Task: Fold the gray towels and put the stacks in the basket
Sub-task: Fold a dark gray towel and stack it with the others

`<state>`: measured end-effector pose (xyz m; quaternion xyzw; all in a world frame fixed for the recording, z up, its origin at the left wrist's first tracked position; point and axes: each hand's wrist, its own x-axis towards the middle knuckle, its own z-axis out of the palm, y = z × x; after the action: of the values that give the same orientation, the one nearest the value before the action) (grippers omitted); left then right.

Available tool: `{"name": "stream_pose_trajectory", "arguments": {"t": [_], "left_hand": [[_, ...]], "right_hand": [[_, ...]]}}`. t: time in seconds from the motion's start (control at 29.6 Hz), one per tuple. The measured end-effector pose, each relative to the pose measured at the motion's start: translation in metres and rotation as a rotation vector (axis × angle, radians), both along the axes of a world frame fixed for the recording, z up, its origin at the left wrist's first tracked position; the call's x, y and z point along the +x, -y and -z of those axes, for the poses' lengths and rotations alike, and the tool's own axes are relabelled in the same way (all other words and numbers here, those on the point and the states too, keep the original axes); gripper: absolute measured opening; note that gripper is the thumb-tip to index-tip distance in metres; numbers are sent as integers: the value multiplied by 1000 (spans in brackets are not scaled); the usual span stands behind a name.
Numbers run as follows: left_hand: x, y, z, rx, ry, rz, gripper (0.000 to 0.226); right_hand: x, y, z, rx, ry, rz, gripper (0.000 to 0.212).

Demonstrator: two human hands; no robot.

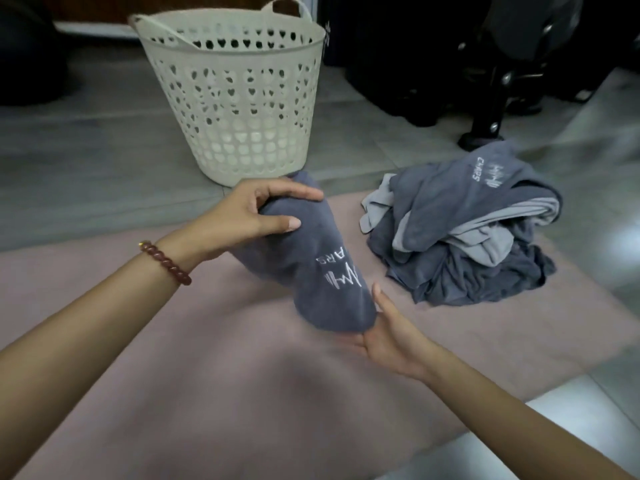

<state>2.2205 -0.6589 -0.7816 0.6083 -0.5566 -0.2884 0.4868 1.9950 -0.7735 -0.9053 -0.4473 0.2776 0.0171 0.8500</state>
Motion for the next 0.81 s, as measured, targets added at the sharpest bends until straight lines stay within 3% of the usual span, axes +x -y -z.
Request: {"name": "stream_pose_trajectory", "arguments": {"t": [0.1, 0.2, 0.34, 0.41, 0.47, 0.61, 0.68, 0.81], "left_hand": [[7, -6, -9, -111, -93, -98, 39], [13, -13, -7, -184, -179, -191, 39], [23, -29, 4, -185, -188, -325, 39], [30, -40, 15, -127, -195, -380, 41], [34, -46, 31, -70, -213, -417, 42], [46, -43, 56, 22, -237, -447, 46], [54, -36, 60, 39, -256, -462, 46], [65, -26, 57, -41, -261, -516, 46]], "right_hand": [[15, 5, -18, -219, 116, 155, 34], [21, 15, -32, -340, 221, 242, 47], [24, 29, -56, -627, 143, 392, 51], [25, 35, -67, -644, 163, 460, 60], [26, 43, -74, -699, 167, 377, 71], [44, 55, -71, -770, -21, 114, 52], [57, 58, -66, -721, -39, 135, 51], [72, 56, -71, -680, 119, 313, 34]]}}
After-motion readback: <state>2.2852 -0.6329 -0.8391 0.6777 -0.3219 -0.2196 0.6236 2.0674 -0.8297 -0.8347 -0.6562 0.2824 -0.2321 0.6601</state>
